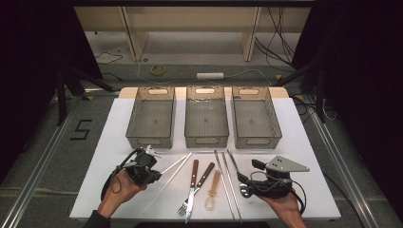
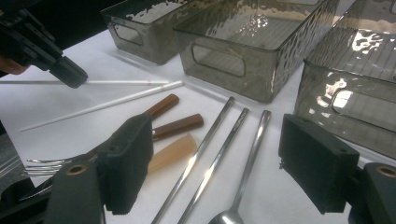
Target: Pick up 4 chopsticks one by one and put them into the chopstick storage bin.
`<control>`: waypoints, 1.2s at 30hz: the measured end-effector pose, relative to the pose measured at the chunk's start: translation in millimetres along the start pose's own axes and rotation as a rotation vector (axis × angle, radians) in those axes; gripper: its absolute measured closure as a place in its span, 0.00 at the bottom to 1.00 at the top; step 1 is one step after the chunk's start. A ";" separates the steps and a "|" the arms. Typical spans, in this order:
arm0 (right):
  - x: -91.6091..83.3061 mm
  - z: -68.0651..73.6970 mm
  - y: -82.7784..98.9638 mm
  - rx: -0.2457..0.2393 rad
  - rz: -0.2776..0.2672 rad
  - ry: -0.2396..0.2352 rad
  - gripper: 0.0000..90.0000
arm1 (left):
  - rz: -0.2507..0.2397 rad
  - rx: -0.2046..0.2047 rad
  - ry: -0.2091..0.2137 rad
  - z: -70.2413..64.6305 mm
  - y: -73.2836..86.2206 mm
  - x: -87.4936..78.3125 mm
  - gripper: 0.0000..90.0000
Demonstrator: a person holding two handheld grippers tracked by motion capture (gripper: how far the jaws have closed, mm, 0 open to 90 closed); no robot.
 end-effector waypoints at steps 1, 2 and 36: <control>0.0 0.0 0.0 0.000 0.000 0.000 0.30 | -0.003 -0.002 0.003 -0.6 0.3 -1.9 0.94; 0.0 0.0 0.0 0.000 0.000 0.000 0.30 | -0.012 0.004 0.003 -0.9 0.8 -4.6 0.94; 1.5 -2.8 1.0 0.012 0.008 0.002 0.30 | -0.228 -0.066 -0.048 54.9 -24.0 -88.7 0.94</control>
Point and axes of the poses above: each handheld gripper's, and its own axes: x roughly forward along the jaws, y roughly out of its underside, z roughly to its left, the point moved 3 cm from there along x, roughly forward along the jaws, and after that the axes turned 12 degrees about z, right-handed, at the moved point
